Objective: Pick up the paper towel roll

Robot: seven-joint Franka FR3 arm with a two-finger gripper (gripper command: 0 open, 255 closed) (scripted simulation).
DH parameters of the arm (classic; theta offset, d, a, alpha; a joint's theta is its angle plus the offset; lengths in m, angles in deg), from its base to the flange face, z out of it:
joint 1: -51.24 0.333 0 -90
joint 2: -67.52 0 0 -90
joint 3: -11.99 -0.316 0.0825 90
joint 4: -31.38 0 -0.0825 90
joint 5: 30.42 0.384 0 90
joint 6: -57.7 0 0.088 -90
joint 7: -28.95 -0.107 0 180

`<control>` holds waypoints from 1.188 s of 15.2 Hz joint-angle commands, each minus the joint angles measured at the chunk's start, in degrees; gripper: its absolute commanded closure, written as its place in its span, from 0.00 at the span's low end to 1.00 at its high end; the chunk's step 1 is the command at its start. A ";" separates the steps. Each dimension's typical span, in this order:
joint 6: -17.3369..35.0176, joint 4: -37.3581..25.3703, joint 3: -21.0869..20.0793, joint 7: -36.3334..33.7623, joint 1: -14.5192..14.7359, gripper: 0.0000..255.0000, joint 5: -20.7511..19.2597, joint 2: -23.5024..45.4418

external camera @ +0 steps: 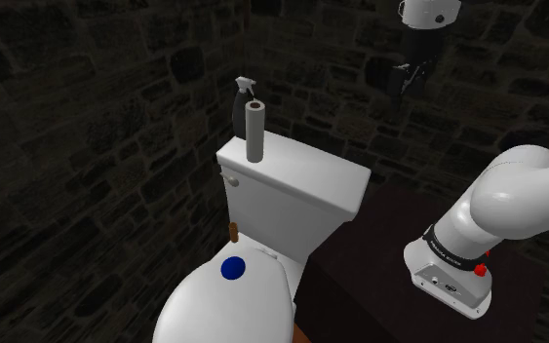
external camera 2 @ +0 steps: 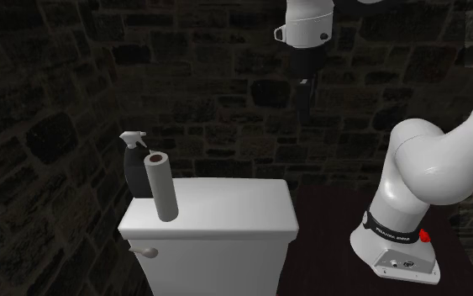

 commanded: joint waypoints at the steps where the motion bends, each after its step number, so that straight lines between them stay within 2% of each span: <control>1: 0.00 0.00 0.00 0.00 0.00 0.00 0.00 0.00; 10: 12.53 -7.32 -2.05 -2.11 1.45 0.00 3.35 18.27; 18: 19.54 -18.42 -3.82 -3.37 2.56 0.00 5.04 34.78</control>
